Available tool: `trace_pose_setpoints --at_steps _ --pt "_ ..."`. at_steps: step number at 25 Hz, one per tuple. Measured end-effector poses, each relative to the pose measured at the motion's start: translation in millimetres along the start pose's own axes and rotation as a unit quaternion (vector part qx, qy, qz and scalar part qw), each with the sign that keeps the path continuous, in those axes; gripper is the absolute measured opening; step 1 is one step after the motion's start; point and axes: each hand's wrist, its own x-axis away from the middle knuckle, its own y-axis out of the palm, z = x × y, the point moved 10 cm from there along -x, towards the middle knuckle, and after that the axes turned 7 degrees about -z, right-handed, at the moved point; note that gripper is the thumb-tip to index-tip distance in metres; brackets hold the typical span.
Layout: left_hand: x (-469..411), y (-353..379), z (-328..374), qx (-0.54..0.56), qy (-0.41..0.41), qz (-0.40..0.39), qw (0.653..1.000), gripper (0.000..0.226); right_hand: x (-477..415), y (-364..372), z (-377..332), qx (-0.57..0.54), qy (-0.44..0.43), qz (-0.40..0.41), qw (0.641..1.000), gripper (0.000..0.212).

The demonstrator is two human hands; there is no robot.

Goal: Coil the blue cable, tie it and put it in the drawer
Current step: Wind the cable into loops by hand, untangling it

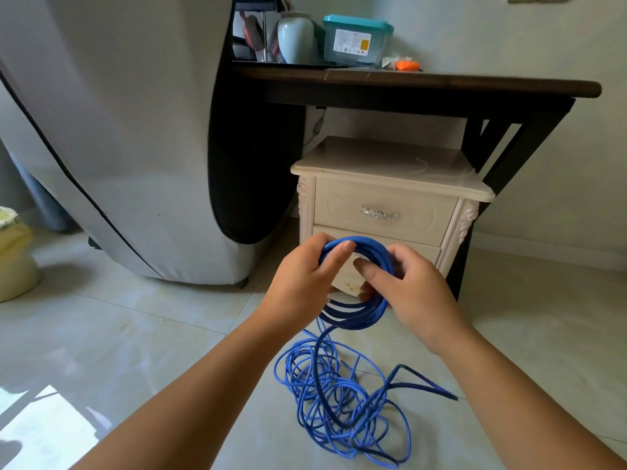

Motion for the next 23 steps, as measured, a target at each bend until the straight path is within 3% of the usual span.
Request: trace_pose_setpoints --at_steps 3,7,10,13,16,20,23 --pt "1 -9 -14 0.108 -0.042 0.052 0.992 0.031 4 19 16 -0.115 0.046 -0.055 0.991 0.019" --pt "3 -3 -37 0.298 -0.108 0.092 0.944 0.039 2 33 21 -0.312 0.046 -0.062 0.947 0.031" --pt "8 11 -36 0.291 -0.123 0.085 0.945 0.045 -2 27 20 -0.405 0.032 -0.018 0.913 0.019" --pt "11 9 -30 0.191 -0.117 0.078 0.972 0.045 -6 16 14 -0.347 0.013 0.007 0.938 0.027" --pt "10 3 -20 0.133 -0.064 0.061 0.987 0.028 -8 6 8 -0.227 0.008 0.013 0.974 0.024" --pt "4 -1 12 -0.012 0.074 0.014 0.997 0.041 -7 10 -8 -0.12 0.001 -0.047 0.992 0.02" --pt "1 4 11 -0.041 0.061 -0.043 0.996 0.035 -6 15 -16 -0.035 -0.015 -0.08 0.996 0.016"
